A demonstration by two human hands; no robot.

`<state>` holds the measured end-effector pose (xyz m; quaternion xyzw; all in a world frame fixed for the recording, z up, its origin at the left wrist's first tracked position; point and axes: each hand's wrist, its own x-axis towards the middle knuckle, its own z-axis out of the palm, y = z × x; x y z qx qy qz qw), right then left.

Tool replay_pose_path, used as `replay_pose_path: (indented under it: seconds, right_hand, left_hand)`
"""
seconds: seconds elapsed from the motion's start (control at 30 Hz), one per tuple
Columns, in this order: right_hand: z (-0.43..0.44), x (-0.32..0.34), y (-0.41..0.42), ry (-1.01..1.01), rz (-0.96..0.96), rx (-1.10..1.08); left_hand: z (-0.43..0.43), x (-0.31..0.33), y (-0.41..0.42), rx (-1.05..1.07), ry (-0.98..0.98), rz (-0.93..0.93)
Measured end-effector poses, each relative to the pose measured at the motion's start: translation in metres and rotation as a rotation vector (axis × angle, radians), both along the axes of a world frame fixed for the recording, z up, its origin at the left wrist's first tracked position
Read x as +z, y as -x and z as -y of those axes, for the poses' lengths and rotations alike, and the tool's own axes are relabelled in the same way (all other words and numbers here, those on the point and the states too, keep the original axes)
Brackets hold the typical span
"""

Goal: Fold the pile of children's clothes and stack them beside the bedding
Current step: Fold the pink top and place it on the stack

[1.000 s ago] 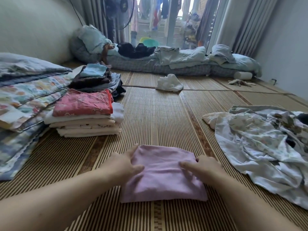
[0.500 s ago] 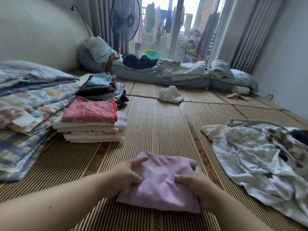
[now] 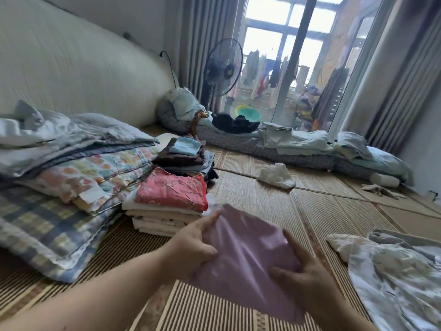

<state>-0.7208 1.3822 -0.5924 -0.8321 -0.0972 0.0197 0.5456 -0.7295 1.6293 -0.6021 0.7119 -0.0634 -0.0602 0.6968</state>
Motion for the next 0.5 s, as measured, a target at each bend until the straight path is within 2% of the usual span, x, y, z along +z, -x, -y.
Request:
replay_pose_path:
  seconds: [0.07,0.2,0.3,0.43,0.5]
  right_hand:
    - [-0.029,0.022,-0.031,-0.078,-0.053,0.114]
    - [-0.102,0.057,-0.103,-0.116,-0.04,0.207]
    - [-0.157,0.056,-0.15,-0.08,-0.001,0.198]
    - [-0.208,0.034,-0.197,-0.019,-0.017,0.236]
    - [-0.22,0.017,-0.212,0.147,0.046,0.235]
  left_hand:
    - [-0.031,0.016,-0.02,0.103,-0.024,0.066]
    - [-0.099,0.052,-0.066,0.351,-0.25,0.186]
    - [-0.141,0.063,-0.101,0.439,-0.369,0.189]
    - [-0.176,0.042,-0.14,0.524,-0.552,0.149]
    - [-0.184,0.022,-0.152,0.504,-0.69,0.051]
